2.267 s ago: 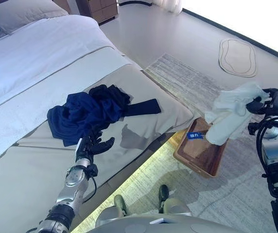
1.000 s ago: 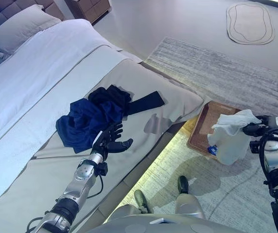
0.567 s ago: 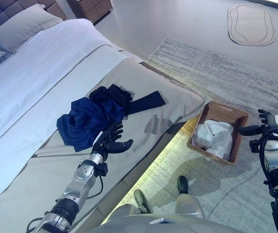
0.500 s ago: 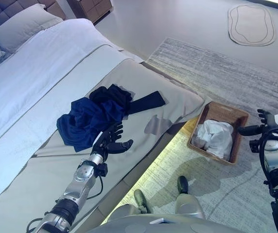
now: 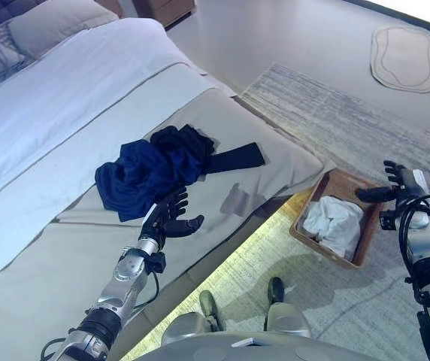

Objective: Pick up the clothes from the bed and place them into the basket

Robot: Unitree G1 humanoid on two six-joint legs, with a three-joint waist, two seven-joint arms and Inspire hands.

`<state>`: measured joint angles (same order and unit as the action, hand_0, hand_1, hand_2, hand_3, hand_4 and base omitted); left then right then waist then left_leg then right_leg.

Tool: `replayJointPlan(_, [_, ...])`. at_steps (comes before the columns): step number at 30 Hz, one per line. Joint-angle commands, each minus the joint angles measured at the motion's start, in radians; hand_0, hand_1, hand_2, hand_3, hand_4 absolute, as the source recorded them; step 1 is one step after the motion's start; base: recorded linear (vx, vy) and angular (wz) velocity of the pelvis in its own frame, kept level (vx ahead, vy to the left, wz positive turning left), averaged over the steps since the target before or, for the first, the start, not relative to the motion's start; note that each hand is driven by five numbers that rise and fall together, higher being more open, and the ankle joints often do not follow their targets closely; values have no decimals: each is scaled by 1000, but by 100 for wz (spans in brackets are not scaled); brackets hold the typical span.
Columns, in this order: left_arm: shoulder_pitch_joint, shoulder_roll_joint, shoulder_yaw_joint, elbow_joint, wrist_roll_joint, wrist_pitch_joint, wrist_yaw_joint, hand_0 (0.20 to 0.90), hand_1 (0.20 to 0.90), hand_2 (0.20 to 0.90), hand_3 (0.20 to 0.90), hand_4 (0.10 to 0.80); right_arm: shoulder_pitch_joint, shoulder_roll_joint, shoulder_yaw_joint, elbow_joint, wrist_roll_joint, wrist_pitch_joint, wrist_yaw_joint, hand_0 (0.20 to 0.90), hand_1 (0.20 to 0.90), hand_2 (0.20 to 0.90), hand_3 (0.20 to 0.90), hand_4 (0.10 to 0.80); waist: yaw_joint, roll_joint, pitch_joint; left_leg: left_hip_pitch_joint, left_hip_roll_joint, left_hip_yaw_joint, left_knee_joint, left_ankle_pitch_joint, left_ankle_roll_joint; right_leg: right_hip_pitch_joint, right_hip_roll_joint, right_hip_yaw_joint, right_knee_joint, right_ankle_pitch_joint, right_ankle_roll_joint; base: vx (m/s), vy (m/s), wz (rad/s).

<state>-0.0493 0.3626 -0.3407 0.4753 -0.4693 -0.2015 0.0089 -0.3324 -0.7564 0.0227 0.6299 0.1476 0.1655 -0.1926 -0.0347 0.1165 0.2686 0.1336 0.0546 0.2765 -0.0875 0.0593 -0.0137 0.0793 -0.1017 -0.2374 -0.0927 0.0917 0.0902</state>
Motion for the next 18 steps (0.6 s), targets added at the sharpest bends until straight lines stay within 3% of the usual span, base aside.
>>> replayJointPlan(1, [-12,33,66,-41,27,-96,52,900,900,900,900,800,-155,11,68,-61,0,-130,-54,900,900,900,900,800,41,-88,-101,-39,12,-64,61,-85,-56,3,15,-8,56,-99,-51,6,37,19])
replayJointPlan(2, [-9,30,73,-36,31,-94,59,900,900,900,900,800,-161,20,75,-73,-3,-140,-66,900,900,900,900,800,46,-89,-101,-41,13,-55,62,-82,-56,7,12,-21,55,-100,-51,1,44,31])
replayJointPlan(4, [-13,23,86,-22,44,-99,52,900,900,900,900,800,-161,37,78,-108,-45,-149,-106,900,900,900,900,800,51,-89,-102,-46,22,19,63,-74,-58,18,-3,-83,53,-100,-48,-9,44,55])
replayJointPlan(6, [-23,22,90,-12,54,-91,71,900,900,900,900,800,-172,48,92,-133,-59,-167,-138,900,900,900,900,800,61,-89,-93,-49,20,46,74,-79,-52,23,-17,-120,66,-106,-45,3,68,65])
replayJointPlan(11, [1,25,117,-12,83,-77,132,900,900,900,900,800,-224,85,130,-159,-151,-215,-208,900,900,900,900,800,109,-86,-90,-48,-18,-14,47,-82,-26,26,-28,-134,93,-118,-37,63,61,45])
replayJointPlan(18, [47,67,173,-59,98,-42,138,900,900,900,900,800,-282,108,198,-166,-209,-175,-225,900,900,900,900,800,185,-92,-99,-58,-49,-82,59,-94,1,41,-56,-167,115,-128,-28,113,47,39])
